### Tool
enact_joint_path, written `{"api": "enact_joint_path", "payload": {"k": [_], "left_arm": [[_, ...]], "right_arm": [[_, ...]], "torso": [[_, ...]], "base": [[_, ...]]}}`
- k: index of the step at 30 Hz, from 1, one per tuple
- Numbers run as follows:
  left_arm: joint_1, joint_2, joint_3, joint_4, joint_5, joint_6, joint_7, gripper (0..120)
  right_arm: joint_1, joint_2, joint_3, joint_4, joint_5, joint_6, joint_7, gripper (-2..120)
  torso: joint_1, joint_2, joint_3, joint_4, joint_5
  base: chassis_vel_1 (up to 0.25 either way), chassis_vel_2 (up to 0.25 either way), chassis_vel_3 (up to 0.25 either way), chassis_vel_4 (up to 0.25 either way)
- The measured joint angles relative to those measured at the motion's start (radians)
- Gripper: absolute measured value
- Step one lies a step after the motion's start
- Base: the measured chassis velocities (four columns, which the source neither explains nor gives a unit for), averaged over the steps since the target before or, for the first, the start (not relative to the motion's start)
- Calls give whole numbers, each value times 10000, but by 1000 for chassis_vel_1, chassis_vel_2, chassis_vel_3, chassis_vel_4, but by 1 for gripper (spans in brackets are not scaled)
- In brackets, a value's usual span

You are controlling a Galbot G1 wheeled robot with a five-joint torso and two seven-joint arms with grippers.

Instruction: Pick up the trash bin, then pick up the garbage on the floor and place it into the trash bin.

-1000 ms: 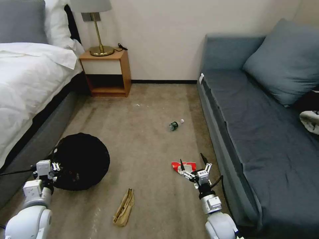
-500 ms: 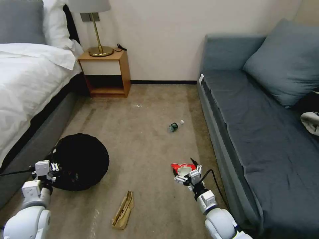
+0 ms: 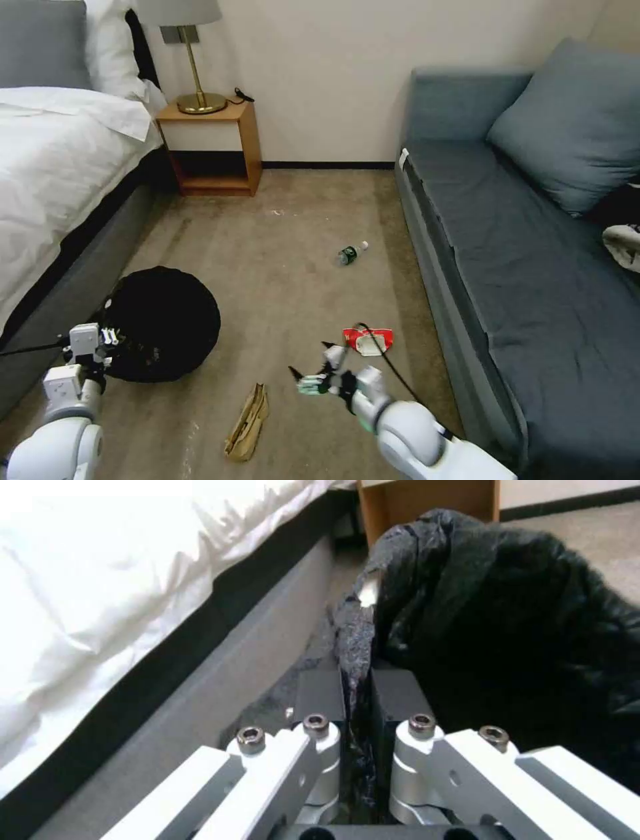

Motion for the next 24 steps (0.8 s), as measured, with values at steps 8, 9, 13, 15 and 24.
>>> {"api": "enact_joint_path", "payload": {"k": [8,9,13,15,24], "left_arm": [[-84,-188,66,-28,115,26,-8,6],[-104,-221,75,-28,133,29,-9,6],[-92,-308,104,-90,194,43,-15,6],[-71,-336,115,-130,209,48,-17,6],[-40,-453,92,-207,214,52,-20,6]], "right_arm": [[1539,446,-1441,-696,2114,-1943,1795,100],[1719,515,-1614,-749,2410,-2095,1984,100],[2229,890,-2108,-1095,3084,-2319,2292,100],[2515,1210,-2288,-1425,3290,-2386,2370,100],[3022,2417,-2928,-3005,3371,-2304,2582,100]], "torso": [[0,0,0,-3,-2],[0,0,0,-4,-1],[0,0,0,-3,0],[0,0,0,-3,-2],[0,0,0,-2,-1]], "base": [[0,0,0,0],[0,0,0,0],[0,0,0,0],[0,0,0,0],[0,0,0,0]]}}
